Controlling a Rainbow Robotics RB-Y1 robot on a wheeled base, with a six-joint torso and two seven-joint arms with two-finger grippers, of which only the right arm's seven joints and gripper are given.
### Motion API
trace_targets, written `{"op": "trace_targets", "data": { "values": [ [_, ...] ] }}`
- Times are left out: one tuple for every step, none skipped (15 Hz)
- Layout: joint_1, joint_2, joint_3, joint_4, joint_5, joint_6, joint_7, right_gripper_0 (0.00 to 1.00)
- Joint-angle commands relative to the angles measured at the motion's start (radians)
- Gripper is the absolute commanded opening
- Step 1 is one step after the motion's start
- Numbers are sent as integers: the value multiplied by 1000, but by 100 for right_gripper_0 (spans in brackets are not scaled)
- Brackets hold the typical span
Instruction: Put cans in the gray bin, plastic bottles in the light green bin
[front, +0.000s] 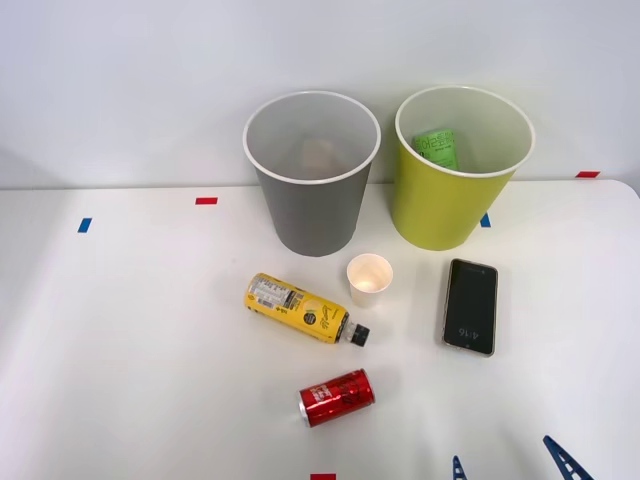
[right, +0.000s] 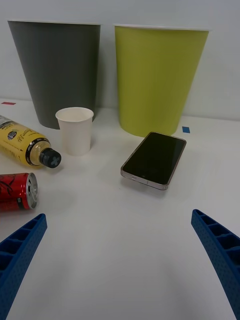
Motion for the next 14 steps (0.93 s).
{"op": "trace_targets", "data": {
  "values": [
    [0,0,0,0,0,0,0,100],
    [0,0,0,0,0,0,0,100],
    [0,0,0,0,0,0,0,100],
    [0,0,0,0,0,0,0,100],
    [0,0,0,0,0,0,0,100],
    [0,0,0,0,0,0,0,100],
    [0,0,0,0,0,0,0,100],
    [0,0,0,0,0,0,0,100],
    [0,0,0,0,0,0,0,100],
    [0,0,0,0,0,0,0,100],
    [0,0,0,0,0,0,0,100],
    [0,0,0,0,0,0,0,100],
    [0,0,0,0,0,0,0,100],
    [0,0,0,0,0,0,0,100]
  ]
}}
